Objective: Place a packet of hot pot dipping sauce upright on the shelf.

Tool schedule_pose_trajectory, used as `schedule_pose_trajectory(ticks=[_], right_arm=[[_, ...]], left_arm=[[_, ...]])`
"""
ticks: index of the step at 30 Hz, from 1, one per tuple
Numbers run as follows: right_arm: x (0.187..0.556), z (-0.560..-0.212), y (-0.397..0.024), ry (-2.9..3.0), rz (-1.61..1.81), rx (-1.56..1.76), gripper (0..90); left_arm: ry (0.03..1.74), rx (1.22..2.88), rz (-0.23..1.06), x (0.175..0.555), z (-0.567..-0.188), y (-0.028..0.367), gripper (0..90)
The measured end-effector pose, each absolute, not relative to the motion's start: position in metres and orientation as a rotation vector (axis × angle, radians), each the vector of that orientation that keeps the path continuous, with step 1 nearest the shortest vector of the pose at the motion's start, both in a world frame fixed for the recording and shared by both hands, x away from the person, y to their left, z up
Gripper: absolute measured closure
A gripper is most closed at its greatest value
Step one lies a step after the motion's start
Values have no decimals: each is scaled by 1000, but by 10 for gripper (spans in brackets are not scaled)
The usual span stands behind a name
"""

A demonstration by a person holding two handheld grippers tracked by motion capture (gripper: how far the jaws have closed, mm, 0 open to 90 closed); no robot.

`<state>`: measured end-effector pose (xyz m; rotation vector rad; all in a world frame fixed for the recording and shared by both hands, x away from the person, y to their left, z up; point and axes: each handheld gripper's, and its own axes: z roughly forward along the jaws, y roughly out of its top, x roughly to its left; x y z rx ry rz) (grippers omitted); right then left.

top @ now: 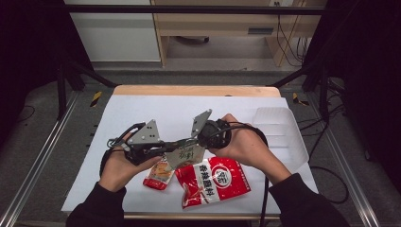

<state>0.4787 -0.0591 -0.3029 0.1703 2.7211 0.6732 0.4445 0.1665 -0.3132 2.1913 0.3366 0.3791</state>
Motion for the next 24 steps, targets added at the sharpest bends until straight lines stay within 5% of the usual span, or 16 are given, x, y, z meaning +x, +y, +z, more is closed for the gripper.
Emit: schedule_pose_trajectory(ticks=[10, 18, 24], right_arm=[[483, -292, -56, 2692, 610, 189, 900], [494, -283, -68, 2655, 544, 222, 900], [508, -271, -88, 2613, 553, 252, 900]], left_arm=[[410, 2123, 392, 451, -316, 166, 889], [485, 2017, 456, 451, -318, 166, 426], [571, 2034, 532, 449, -342, 177, 256]])
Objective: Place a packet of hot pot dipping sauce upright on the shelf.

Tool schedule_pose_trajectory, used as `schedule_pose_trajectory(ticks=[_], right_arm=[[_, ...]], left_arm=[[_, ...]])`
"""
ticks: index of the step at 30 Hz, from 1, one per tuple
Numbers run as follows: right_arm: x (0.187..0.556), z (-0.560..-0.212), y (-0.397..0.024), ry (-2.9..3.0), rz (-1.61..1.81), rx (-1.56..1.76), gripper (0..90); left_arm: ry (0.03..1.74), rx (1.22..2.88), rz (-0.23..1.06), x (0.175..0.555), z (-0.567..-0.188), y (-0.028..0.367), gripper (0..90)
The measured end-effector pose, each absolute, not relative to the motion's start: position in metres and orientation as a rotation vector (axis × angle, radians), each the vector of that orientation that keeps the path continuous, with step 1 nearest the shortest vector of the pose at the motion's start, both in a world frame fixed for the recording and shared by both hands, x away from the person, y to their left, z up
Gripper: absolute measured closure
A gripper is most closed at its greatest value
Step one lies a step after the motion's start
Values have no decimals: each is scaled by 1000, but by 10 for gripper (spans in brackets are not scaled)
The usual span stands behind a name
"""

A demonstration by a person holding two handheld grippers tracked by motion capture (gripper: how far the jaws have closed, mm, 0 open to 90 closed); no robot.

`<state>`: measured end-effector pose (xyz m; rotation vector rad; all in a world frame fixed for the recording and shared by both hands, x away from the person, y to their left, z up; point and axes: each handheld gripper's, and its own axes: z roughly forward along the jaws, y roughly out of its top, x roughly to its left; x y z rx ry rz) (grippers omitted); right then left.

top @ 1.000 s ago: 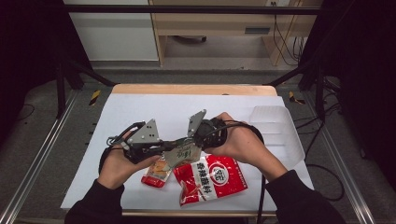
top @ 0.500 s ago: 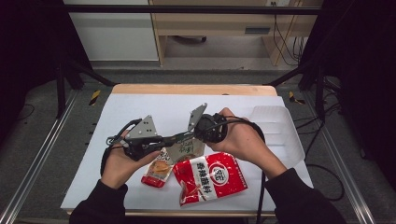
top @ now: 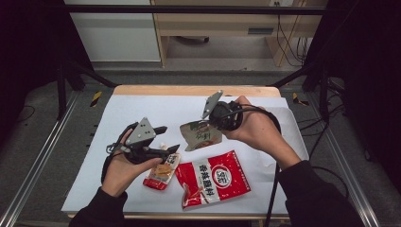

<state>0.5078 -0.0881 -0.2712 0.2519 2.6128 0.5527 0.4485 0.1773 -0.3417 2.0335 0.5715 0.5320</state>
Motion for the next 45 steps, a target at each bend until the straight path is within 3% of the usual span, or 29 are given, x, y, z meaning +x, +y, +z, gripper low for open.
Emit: schedule_pose_trajectory(ticks=[5, 13, 35, 45], right_arm=[[516, -255, -111, 2557, 537, 291, 900], [523, -240, -153, 2464, 555, 396, 900], [550, -234, -235, 2354, 561, 630, 900], [558, -240, -268, 2295, 551, 729, 900]], left_arm=[[686, 2058, 548, 448, -375, 204, 157], [884, 2043, 551, 444, -421, 259, 101], [1028, 1992, 593, 436, -443, 301, 87], [1026, 2022, 629, 435, -445, 297, 85]])
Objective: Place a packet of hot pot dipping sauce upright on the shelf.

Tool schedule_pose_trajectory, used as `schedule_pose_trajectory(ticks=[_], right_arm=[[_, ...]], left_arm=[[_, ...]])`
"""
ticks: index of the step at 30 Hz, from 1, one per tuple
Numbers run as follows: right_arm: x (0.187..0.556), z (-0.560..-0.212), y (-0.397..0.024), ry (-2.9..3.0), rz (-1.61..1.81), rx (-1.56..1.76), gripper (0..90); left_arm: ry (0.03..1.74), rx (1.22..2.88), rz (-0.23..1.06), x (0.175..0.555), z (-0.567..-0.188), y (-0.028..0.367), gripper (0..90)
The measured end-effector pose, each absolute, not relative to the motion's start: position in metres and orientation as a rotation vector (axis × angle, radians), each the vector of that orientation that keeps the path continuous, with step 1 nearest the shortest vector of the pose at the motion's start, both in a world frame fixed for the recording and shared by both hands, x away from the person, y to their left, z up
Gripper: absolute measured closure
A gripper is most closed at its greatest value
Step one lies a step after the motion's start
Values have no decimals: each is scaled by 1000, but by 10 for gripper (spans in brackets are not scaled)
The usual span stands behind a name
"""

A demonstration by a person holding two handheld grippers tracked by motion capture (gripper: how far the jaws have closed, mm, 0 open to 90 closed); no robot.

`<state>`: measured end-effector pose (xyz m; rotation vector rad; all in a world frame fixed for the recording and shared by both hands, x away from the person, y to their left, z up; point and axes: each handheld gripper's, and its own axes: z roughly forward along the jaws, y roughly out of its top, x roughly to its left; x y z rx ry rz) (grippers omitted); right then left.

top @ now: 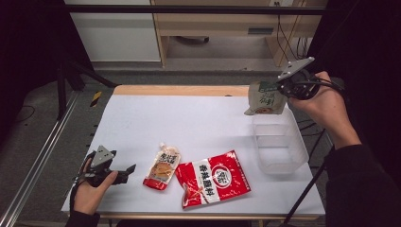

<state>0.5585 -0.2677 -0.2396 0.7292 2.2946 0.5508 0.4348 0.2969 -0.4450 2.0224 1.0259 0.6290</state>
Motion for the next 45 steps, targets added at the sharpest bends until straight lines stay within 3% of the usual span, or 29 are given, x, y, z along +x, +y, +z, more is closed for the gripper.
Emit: schedule_pose_trajectory(ticks=[16, 45], right_arm=[[574, -273, -309, 2295, 505, 841, 900], [608, -327, -310, 2404, 516, 934, 900]], left_arm=[[1028, 2027, 640, 436, -445, 298, 84], [1006, 2056, 630, 436, -447, 293, 84]])
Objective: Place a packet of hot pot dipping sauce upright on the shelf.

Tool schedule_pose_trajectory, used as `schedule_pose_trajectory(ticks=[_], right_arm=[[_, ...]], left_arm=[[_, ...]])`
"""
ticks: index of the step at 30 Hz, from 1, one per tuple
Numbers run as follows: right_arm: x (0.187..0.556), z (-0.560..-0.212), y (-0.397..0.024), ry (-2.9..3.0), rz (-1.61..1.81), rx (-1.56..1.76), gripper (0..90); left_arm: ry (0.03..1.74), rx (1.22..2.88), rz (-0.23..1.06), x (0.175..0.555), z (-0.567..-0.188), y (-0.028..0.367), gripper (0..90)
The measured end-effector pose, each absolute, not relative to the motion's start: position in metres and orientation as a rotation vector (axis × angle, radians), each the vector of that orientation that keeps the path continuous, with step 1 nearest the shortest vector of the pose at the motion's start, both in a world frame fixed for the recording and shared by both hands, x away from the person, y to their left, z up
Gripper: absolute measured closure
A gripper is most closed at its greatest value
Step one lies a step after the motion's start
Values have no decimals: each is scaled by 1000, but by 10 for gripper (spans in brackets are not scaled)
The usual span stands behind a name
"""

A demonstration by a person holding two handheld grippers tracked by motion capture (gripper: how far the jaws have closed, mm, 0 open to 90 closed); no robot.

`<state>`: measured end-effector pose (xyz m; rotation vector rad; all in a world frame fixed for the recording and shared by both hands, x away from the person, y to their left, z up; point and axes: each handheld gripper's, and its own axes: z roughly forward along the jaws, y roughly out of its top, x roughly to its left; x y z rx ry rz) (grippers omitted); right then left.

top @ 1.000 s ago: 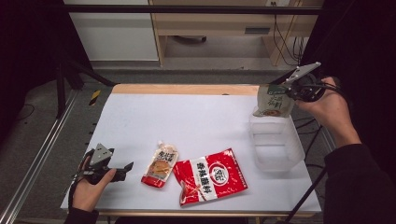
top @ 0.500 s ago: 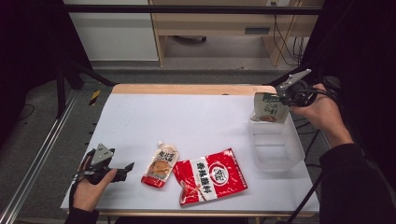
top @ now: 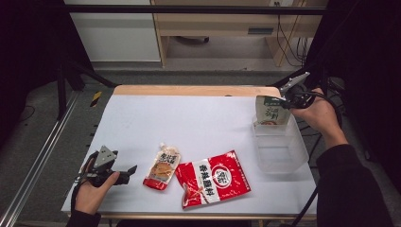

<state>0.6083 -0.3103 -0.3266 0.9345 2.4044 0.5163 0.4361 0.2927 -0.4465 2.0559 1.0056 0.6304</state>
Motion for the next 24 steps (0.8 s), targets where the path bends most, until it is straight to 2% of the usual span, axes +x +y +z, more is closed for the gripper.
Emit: schedule_pose_trajectory(ticks=[8, 12, 13, 14, 15, 17, 21, 24], right_arm=[[617, -337, -320, 2321, 543, 1018, 885], [618, -338, -319, 2309, 546, 1023, 842], [619, -338, -319, 2301, 558, 1026, 780], [619, -338, -319, 2301, 558, 1026, 780], [619, -338, -320, 2303, 566, 1032, 701], [619, -337, -320, 2298, 576, 1034, 668], [614, -332, -317, 2274, 599, 1028, 499], [611, -329, -316, 2268, 596, 1018, 449]], left_arm=[[1001, 2059, 628, 436, -447, 291, 85], [1002, 2059, 628, 436, -447, 291, 85], [1001, 2059, 628, 436, -447, 291, 84], [1001, 2059, 628, 436, -447, 291, 84], [1002, 2059, 628, 436, -447, 291, 84], [1002, 2059, 628, 436, -447, 291, 83], [1003, 2060, 629, 436, -447, 292, 83], [1003, 2060, 631, 436, -447, 291, 82]])
